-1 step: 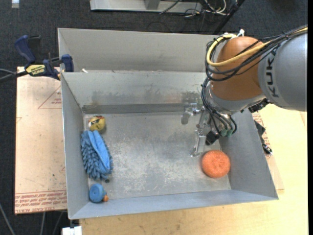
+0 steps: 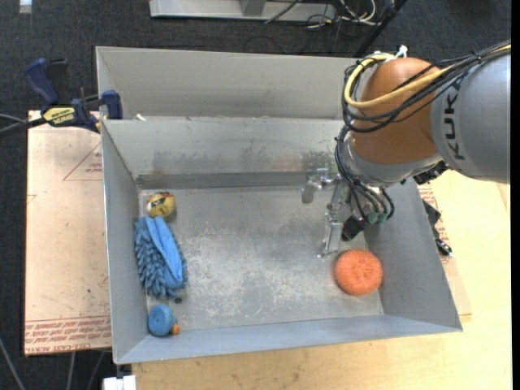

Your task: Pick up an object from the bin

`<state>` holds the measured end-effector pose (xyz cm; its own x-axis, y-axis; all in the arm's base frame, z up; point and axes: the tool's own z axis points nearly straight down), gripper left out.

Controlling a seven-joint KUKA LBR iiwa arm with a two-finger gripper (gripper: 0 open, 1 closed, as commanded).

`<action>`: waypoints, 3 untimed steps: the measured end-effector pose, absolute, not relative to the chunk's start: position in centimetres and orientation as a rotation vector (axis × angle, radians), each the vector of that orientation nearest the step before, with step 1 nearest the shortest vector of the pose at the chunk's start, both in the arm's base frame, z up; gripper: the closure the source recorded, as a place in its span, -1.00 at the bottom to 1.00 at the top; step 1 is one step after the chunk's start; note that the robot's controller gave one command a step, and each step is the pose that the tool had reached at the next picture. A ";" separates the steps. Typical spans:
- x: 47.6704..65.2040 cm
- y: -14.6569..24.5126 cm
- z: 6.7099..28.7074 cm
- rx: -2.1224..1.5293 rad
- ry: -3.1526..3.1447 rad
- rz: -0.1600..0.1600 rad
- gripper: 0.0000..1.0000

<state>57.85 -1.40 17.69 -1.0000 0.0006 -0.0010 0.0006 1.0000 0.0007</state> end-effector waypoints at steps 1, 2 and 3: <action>57.6 -4.0 16.8 0.058 3.139 0.007 -1.00; 56.0 -6.4 14.0 0.125 3.137 -0.001 -1.00; 53.6 -8.7 12.2 0.110 3.137 0.008 -1.00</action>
Offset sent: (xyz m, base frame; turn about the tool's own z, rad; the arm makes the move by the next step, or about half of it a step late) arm -0.0233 -0.0466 -0.0423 0.0818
